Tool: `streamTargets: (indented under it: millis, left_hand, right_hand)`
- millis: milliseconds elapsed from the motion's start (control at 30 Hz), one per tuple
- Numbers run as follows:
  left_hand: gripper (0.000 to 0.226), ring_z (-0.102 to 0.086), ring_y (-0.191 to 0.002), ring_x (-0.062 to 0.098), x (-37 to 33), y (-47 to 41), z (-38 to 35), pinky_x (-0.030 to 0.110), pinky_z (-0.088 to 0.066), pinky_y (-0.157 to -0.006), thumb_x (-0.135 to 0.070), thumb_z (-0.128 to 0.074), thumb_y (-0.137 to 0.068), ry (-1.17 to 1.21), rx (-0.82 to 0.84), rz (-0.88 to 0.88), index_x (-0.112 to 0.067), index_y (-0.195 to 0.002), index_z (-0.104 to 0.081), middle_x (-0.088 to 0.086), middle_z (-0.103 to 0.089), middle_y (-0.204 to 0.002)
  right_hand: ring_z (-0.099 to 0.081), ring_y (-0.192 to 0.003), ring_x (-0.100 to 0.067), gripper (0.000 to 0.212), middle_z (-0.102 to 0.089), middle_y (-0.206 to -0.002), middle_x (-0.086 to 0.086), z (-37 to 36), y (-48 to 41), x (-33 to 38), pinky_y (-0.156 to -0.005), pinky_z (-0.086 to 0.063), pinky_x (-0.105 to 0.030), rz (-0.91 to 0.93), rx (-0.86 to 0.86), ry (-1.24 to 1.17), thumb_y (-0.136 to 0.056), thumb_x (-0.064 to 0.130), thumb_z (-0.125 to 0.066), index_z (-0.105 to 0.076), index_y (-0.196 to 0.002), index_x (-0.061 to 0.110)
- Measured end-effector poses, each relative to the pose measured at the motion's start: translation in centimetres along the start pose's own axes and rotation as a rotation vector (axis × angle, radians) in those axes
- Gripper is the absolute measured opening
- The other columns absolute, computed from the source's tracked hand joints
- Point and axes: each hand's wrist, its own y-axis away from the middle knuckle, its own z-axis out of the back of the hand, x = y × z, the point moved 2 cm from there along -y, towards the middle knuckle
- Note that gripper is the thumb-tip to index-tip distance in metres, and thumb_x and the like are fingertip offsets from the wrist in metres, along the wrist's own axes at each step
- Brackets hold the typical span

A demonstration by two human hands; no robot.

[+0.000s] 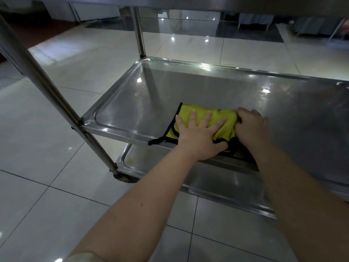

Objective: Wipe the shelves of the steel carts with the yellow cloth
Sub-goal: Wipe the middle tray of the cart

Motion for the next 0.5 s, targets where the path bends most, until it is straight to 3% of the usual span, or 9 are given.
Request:
streamTargets:
  millis: [33,100,200,267,367,500]
  left_hand:
    - [0.074,0.012,-0.147,0.036,-0.1,-0.1,0.1,0.074,0.014,-0.102,-0.079,-0.029,-0.082,0.01,-0.006,0.009,-0.057,-0.145,0.002,-0.01,0.006,-0.162]
    - [0.074,0.013,-0.147,0.035,0.4,0.0,0.2,0.073,0.013,-0.103,-0.079,-0.03,-0.082,0.023,-0.012,0.021,-0.058,-0.145,0.002,-0.01,0.006,-0.162]
    - [0.074,0.013,-0.146,0.037,0.2,0.0,0.2,0.074,0.013,-0.103,-0.079,-0.029,-0.082,0.025,0.002,0.037,-0.057,-0.146,0.001,-0.009,0.005,-0.163]
    - [0.074,0.013,-0.146,0.039,-1.2,0.0,0.0,0.075,0.015,-0.101,-0.079,-0.027,-0.082,0.016,0.011,0.028,-0.057,-0.146,0.002,-0.008,0.004,-0.163]
    - [0.072,0.013,-0.146,0.039,-3.0,0.5,-0.4,0.074,0.017,-0.1,-0.079,-0.025,-0.082,0.004,-0.009,-0.021,-0.057,-0.145,0.002,-0.009,0.004,-0.163]
    - [0.07,0.007,-0.148,0.03,0.0,1.8,-0.2,0.067,0.011,-0.11,-0.079,-0.031,-0.081,0.074,-0.053,-0.045,-0.061,-0.143,-0.004,-0.015,-0.001,-0.162]
  right_hand:
    - [-0.044,-0.122,-0.04,0.026,-0.057,-0.122,-0.014,0.6,0.4,-0.2,-0.107,-0.027,-0.053,0.013,-0.014,-0.044,-0.09,0.013,-0.047,-0.062,-0.112,0.014]
    - [-0.044,-0.121,-0.038,0.03,-0.051,-0.127,-0.013,1.2,1.7,-1.2,-0.105,-0.031,-0.053,0.034,0.099,0.017,-0.093,0.022,-0.046,-0.056,-0.121,0.018]
    - [-0.015,-0.144,-0.032,0.051,-0.018,-0.158,0.008,1.0,4.9,-3.4,-0.114,-0.009,-0.056,-0.026,0.265,0.198,-0.098,0.051,-0.029,-0.024,-0.148,0.041]
    - [-0.003,-0.148,-0.032,0.056,-0.005,-0.163,0.011,0.5,6.5,-4.1,-0.116,0.0,-0.055,-0.028,0.23,0.235,-0.098,0.051,-0.023,-0.014,-0.152,0.042]
    - [-0.006,-0.148,-0.031,0.056,-0.01,-0.163,0.009,0.6,7.1,-4.1,-0.116,-0.002,-0.054,-0.007,0.145,0.236,-0.097,0.039,-0.031,-0.023,-0.152,0.031]
    - [-0.015,-0.147,-0.025,0.052,-0.023,-0.16,0.01,1.0,7.5,-4.6,-0.117,-0.006,-0.048,-0.001,0.089,0.171,-0.097,0.049,-0.037,-0.033,-0.148,0.037]
